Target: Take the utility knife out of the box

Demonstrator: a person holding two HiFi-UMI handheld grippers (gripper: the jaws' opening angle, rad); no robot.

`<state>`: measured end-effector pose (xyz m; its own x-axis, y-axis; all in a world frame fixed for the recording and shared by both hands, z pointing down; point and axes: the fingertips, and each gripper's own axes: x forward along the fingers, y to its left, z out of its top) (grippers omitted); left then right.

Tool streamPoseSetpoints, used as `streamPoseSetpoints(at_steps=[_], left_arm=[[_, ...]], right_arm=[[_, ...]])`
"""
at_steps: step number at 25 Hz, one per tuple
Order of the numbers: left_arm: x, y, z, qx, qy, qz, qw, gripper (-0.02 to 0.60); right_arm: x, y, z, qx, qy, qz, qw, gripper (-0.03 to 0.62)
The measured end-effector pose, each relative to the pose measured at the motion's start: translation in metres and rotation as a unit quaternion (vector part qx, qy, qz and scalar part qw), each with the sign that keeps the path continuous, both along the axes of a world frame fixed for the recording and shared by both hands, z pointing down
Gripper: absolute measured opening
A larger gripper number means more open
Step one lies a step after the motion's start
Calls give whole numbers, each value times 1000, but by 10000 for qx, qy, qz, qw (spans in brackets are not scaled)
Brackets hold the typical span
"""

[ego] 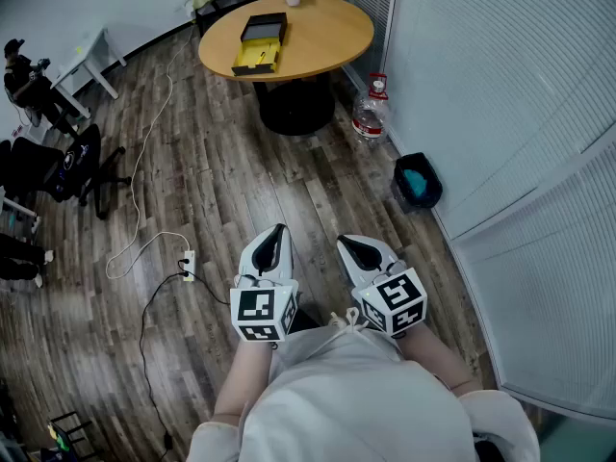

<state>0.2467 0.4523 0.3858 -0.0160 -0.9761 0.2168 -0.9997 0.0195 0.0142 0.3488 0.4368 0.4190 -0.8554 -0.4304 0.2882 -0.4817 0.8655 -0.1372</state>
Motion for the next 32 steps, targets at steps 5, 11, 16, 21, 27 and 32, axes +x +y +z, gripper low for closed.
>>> streamPoseSetpoints(at_steps=[5, 11, 16, 21, 27, 32], left_arm=[[-3, -7, 6, -50, 63, -43, 10000, 6], [6, -19, 9, -136, 47, 26, 9999, 6], [13, -28, 19, -308, -8, 142, 9994, 6], [-9, -41, 28, -472, 19, 95, 9988, 6], [-66, -86, 51, -644, 289, 84, 9975, 6], [-130, -148, 53, -571, 330, 245, 9975, 6]], right_arm=[[1, -8, 6, -40, 47, 31, 10000, -2], [11, -21, 9, -138, 17, 127, 9998, -2], [17, -35, 17, -434, -233, 267, 9984, -2], [0, -50, 29, -783, -277, 287, 9961, -2], [-39, -95, 57, -1042, -133, 584, 9928, -2], [-92, -152, 60, -1034, 12, 831, 9912, -2]])
